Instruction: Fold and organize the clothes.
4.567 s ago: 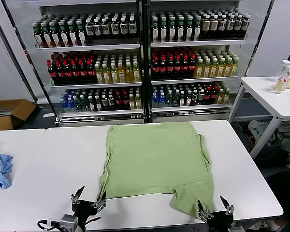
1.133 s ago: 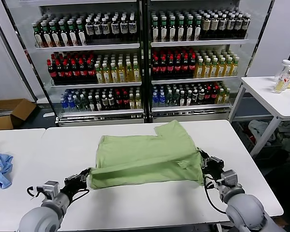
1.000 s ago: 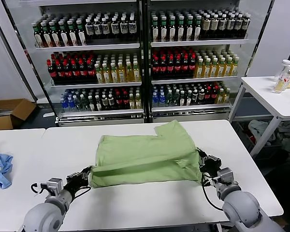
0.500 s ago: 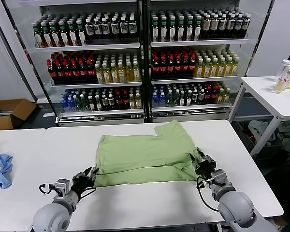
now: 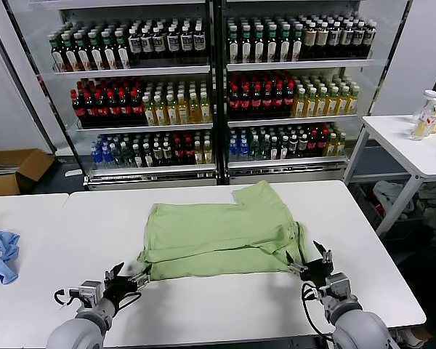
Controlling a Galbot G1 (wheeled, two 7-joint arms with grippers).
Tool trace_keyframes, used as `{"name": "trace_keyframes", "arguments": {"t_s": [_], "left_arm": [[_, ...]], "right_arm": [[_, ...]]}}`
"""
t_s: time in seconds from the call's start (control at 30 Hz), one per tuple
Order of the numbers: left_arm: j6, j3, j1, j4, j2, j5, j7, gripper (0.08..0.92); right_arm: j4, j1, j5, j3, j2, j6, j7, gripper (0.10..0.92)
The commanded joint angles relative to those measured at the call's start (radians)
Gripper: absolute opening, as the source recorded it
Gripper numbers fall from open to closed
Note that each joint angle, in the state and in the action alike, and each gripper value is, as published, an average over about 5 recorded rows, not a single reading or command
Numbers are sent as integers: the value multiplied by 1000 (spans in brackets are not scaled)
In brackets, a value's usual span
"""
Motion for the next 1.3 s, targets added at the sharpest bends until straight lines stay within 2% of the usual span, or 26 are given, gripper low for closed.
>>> {"name": "trace_keyframes", "arguments": {"t_s": [0.03,0.17,0.8,0.9,1.0,1.3], "left_arm": [[25,1,0,41,-9,-7,-3,821],[43,7,-12,56,-9,-37,-3,764],[57,-17,1,31,-13,-252,32,212],[63,-36,35,-8,-13,-281,33,135],[68,-60,86,-61,-8,-297,34,97],[70,-139,291,-236,2,-280,32,92]], "right_arm": [[-42,-10,51,-2,22,-50,20,815],[-60,8,78,-17,19,-49,15,723],[-44,-29,107,-15,4,-17,-14,186],[5,-82,104,6,-8,-15,-19,156],[62,-154,95,34,-28,-10,-23,156],[205,-403,17,136,-72,17,-40,156]]}}
